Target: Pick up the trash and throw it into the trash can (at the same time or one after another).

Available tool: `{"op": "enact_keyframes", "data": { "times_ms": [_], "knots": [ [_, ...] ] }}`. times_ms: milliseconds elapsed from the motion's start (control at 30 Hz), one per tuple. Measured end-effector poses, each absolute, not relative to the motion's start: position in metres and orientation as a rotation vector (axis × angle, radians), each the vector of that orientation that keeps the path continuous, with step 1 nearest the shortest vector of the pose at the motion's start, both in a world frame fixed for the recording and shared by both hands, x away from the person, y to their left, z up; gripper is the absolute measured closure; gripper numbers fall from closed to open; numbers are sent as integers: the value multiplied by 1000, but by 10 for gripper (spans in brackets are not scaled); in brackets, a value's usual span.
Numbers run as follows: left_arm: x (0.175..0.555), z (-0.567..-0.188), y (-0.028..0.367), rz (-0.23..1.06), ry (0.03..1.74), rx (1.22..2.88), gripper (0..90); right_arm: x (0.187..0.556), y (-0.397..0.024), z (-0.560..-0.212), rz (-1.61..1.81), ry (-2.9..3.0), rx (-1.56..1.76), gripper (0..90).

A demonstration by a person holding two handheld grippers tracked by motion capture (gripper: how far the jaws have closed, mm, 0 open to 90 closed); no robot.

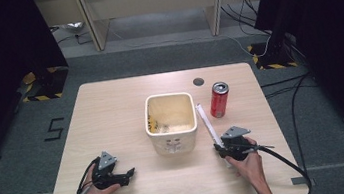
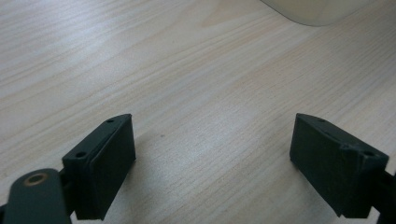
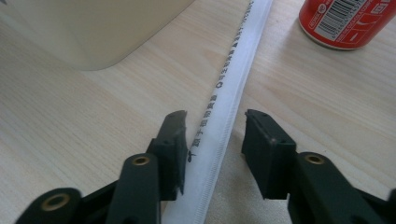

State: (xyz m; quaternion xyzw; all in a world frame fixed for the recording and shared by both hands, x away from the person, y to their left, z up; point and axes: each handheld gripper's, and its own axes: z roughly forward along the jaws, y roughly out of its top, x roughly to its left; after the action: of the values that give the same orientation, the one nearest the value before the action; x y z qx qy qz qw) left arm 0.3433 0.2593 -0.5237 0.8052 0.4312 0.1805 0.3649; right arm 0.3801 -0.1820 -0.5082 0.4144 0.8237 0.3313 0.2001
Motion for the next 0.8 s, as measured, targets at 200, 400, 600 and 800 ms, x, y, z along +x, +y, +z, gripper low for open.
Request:
{"op": "enact_keyframes", "data": {
  "times_ms": [200, 400, 600, 800],
  "knots": [
    [343, -524, 259, 464, 1109, 2071, 134, 379, -185, -510, 942, 2283, 1142, 788],
    [343, -524, 259, 464, 1109, 2071, 134, 375, -189, -506, 910, 2242, 1095, 799],
    [343, -524, 259, 464, 1109, 2071, 134, 371, -199, -491, 938, 2208, 1098, 799],
    [343, -524, 259, 464, 1110, 2072, 134, 367, -213, -475, 951, 2188, 1098, 799]
  ]
}}
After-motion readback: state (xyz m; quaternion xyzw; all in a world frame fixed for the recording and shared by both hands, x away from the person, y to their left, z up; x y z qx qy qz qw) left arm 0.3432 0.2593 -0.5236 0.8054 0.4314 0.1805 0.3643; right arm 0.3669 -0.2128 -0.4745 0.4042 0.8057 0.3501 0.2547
